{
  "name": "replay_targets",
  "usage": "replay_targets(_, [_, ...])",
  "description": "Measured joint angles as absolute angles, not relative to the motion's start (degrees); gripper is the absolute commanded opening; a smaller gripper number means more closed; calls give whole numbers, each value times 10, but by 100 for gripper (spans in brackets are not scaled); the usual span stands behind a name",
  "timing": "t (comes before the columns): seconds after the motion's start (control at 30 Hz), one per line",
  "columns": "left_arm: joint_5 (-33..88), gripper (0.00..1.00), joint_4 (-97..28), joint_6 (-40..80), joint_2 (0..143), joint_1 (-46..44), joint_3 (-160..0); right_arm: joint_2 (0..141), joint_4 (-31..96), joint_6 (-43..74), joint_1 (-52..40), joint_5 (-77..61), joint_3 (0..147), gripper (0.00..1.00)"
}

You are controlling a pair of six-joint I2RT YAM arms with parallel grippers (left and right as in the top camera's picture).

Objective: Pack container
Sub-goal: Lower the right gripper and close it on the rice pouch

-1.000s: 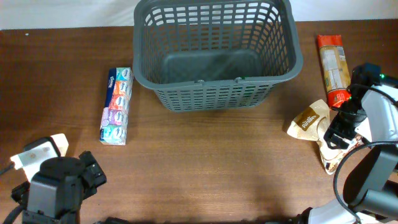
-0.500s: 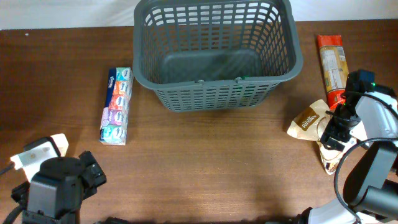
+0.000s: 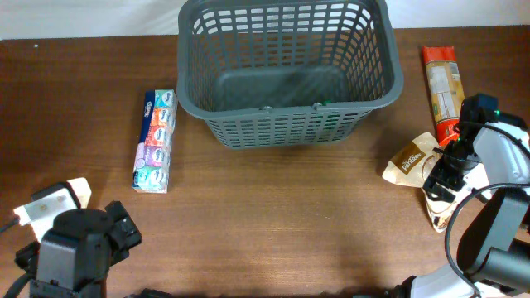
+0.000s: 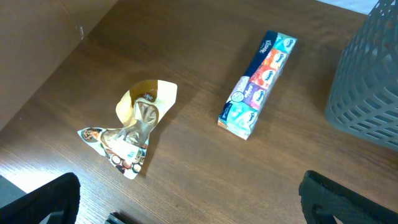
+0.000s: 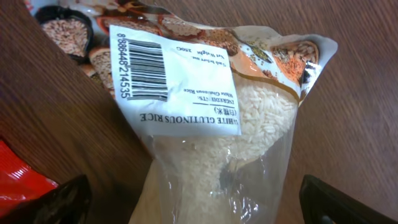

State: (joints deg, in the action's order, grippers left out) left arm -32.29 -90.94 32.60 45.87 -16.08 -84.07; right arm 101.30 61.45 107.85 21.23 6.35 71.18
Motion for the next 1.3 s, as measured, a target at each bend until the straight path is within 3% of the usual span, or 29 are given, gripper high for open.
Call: replay_targets(1.3, [-323,100,-909,326,459,-161,-841,1093,579,1088,212,60,700,99])
